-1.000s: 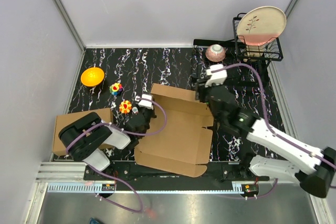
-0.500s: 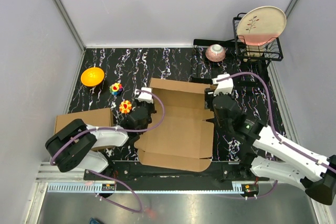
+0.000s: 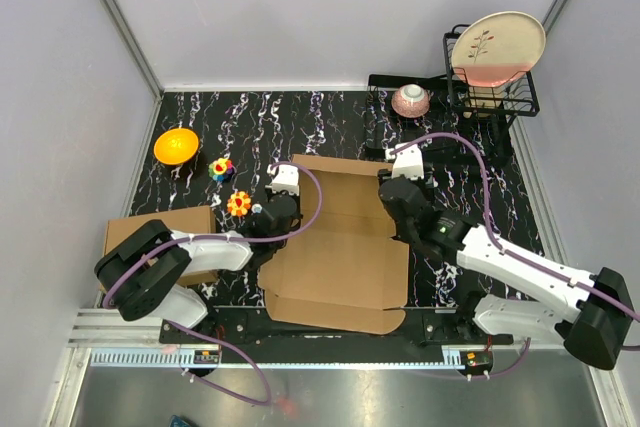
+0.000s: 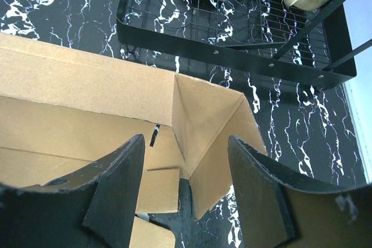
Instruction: Fold the paper box
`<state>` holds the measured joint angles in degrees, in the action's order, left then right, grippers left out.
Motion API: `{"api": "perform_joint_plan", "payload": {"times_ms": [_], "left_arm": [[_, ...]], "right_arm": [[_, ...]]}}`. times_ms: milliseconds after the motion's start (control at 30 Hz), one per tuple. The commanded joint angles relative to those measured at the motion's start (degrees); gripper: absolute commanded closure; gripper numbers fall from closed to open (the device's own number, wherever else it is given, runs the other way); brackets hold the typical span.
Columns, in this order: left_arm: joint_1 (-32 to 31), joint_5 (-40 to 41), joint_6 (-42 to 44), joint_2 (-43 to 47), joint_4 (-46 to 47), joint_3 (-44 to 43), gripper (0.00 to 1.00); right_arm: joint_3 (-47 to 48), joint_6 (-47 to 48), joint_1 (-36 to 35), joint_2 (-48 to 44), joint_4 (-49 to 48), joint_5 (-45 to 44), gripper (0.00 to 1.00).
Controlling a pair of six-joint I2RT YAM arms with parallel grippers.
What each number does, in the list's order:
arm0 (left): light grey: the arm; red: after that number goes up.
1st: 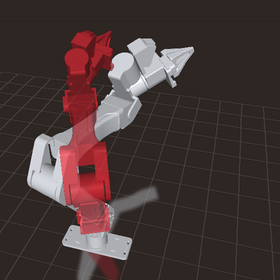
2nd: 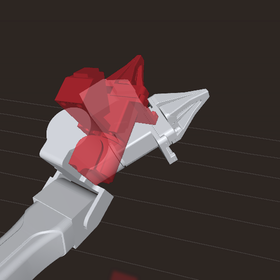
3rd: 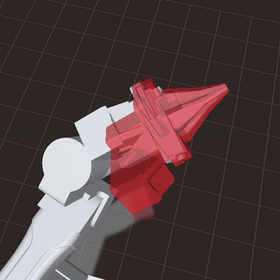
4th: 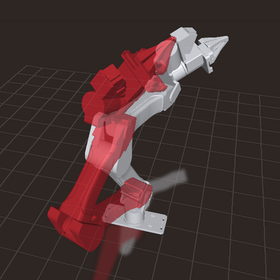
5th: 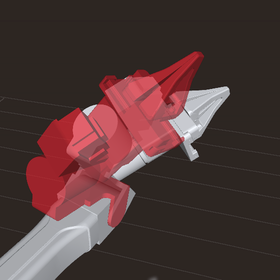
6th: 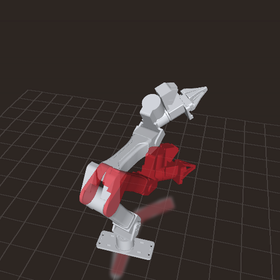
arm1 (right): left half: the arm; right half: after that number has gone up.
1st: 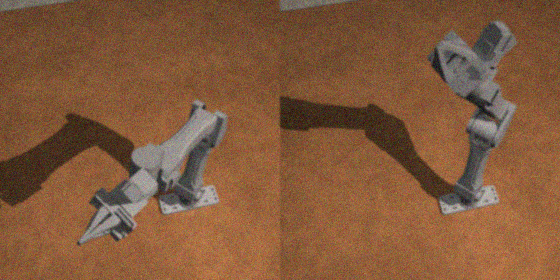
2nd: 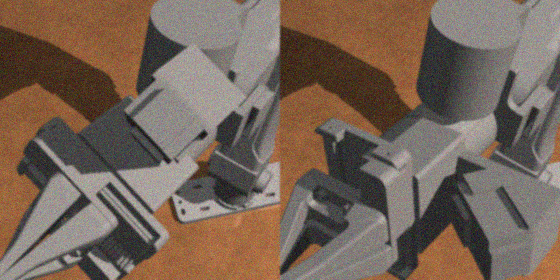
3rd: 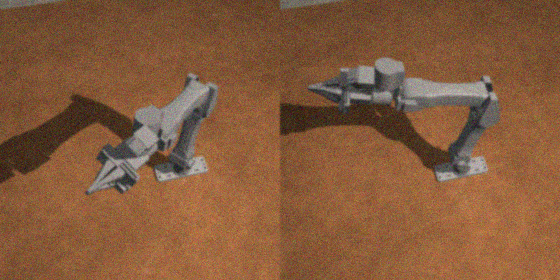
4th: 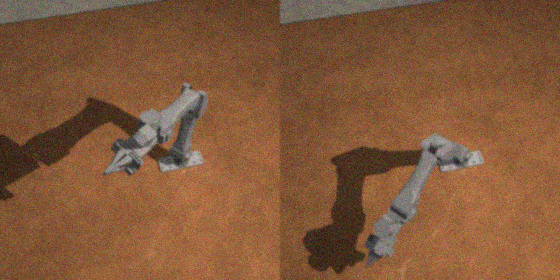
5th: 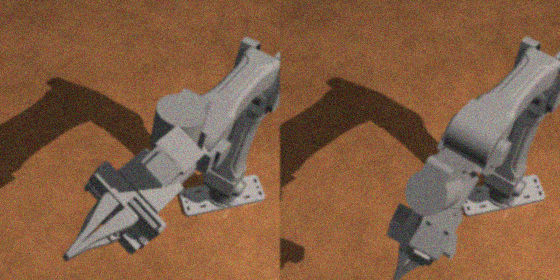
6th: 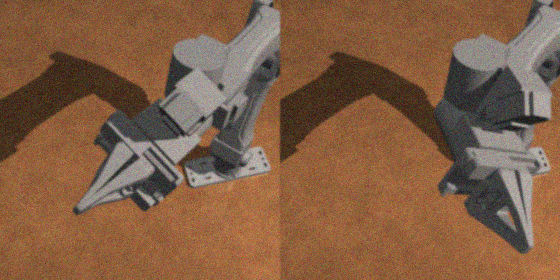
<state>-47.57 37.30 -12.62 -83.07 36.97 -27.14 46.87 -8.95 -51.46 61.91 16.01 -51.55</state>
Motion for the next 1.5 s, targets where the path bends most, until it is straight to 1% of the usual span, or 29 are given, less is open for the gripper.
{"api": "perform_joint_plan", "payload": {"times_ms": [0, 233, 367, 467, 500, 567, 600, 633, 767, 833, 900, 933, 967, 1000, 1067, 1133, 1167, 1267, 1367, 1467], "left_arm": [[-0.15, -0.3, -0.91, -0.43, -2.69, -2.04, 1.0], [-0.15, -0.38, -0.91, -0.78, -2.87, -2.13, 1.0], [-0.15, -0.38, -0.74, -0.96, -2.61, -2.05, 1.0], [-0.15, -0.47, -0.65, -1.04, -2.69, -2.13, 1.0], [-0.15, -0.12, -0.65, -0.87, -2.78, -2.05, 1.0], [-0.15, 0.05, -0.65, -0.69, -2.61, -1.78, 1.0], [-0.15, 0.23, -0.65, -0.69, -2.61, -1.78, 1.0], [-0.15, 0.23, -0.82, -0.69, -2.61, -1.78, 1.0], [-0.15, 0.23, -1.35, -1.13, -4.18, -2.57, 1.0], [-0.24, 0.23, -1.7, -1.13, -4.45, -2.66, 1.0], [-0.24, 0.32, -2.05, -1.13, -4.71, -2.75, 1.0], [-0.24, 0.41, -2.14, -0.96, -4.98, -2.83, 1.0], [-0.24, 0.67, -2.23, -0.96, -5.5, -2.84, 1.0], [-0.24, 1.02, -2.49, -0.61, -6.03, -3.01, 1.0], [-0.24, 1.9, -3.11, -0.52, -8.91, -4.06, 1.0], [-0.24, 4.09, -5.82, -1.13, -13.13, -6.68, 1.0], [-0.24, 4.53, -6.79, -1.48, -16.72, -7.66, 1.0], [-0.24, 5.15, -10.22, -2.89, -20.52, -9.51, 1.0], [-0.24, 4.54, -11.54, -2.63, -22.2, -9.69, 1.0], [-0.24, 3.92, -12.25, -2.1, -22.64, -9.34, 1.0]], "right_arm": [[1.12, -3.44, 0.92, 1.72, -0.54, -1.8, 0.36], [0.76, -6.25, 4.7, 6.29, -0.8, -0.22, 0.45], [0.24, -6.6, 6.46, 7.87, -3.79, 1.71, 0.5], [0.33, -7.92, 7.43, 8.32, -4.93, 4.17, 0.62], [0.41, -8.45, 7.6, 8.14, -4.94, 6.0, 0.69], [0.5, -10.64, 7.6, 7.88, -5.11, 8.21, 0.75], [0.41, -11.61, 7.52, 7.61, -5.29, 10.92, 0.78], [0.33, -13.97, 7.6, 7.79, -5.29, 12.34, 0.83], [-0.2, -20.31, 7.52, 7.79, -5.02, 18.49, 0.88], [-0.82, -23.2, 7.52, 6.91, -5.11, 20.96, 0.88], [-0.82, -24.09, 7.6, 5.16, -4.24, 21.4, 0.79], [-0.56, -24.18, 7.6, 4.37, -3.45, 20.97, 0.68], [-0.21, -24.01, 7.52, 3.4, -0.92, 20.18, 0.53], [0.32, -23.49, 7.43, 1.04, 0.67, 17.91, 0.46], [0.33, -23.31, 7.52, -3.43, 4.79, 15.44, 0.37], [-0.9, -23.48, 7.52, -6.17, 6.66, 15.16, 0.34], [-1.43, -23.92, 7.43, -8.01, 8.67, 15.08, 0.34], [-3.36, -26.46, 7.43, -8.47, 12.97, 14.99, 0.34], [-5.21, -30.06, 7.52, -8.3, 16.32, 15.77, 0.34], [-8.46, -33.32, 7.52, -9.26, 16.16, 17.96, 0.35]]}}
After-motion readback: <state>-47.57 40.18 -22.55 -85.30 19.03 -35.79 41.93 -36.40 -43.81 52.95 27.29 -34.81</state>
